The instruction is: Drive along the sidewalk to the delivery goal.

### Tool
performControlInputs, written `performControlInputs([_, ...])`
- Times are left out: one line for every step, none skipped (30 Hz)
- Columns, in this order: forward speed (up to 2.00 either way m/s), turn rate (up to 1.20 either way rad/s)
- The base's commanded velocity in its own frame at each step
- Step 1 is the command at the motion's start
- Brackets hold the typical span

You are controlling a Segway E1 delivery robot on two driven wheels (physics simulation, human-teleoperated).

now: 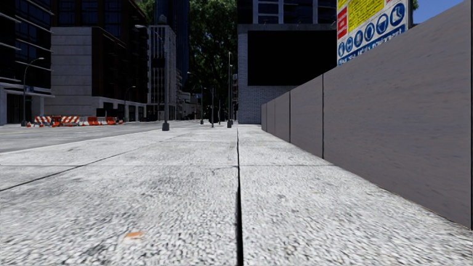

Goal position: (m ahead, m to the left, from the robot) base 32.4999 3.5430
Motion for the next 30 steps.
performControlInputs([2.00, 0.00])
performControlInputs([2.00, 0.00])
performControlInputs([2.00, 0.00])
performControlInputs([2.00, 0.00])
performControlInputs([2.00, 0.00])
performControlInputs([2.00, 0.00])
performControlInputs([2.00, 0.00])
performControlInputs([2.00, 0.00])
performControlInputs([2.00, 0.00])
performControlInputs([2.00, 0.00])
performControlInputs([2.00, 0.00])
performControlInputs([2.00, 0.00])
performControlInputs([2.00, 0.00])
performControlInputs([2.00, 0.00])
performControlInputs([2.00, 0.00])
performControlInputs([2.00, 0.00])
performControlInputs([2.00, 0.00])
performControlInputs([2.00, 0.00])
performControlInputs([2.00, 0.00])
performControlInputs([2.00, 0.00])
performControlInputs([2.00, 0.00])
performControlInputs([2.00, 0.00])
performControlInputs([2.00, 0.00])
performControlInputs([2.00, 0.00])
performControlInputs([2.00, 0.00])
performControlInputs([2.00, 0.00])
performControlInputs([2.00, 0.00])
performControlInputs([2.00, 0.00])
performControlInputs([2.00, 0.00])
performControlInputs([2.00, 0.00])
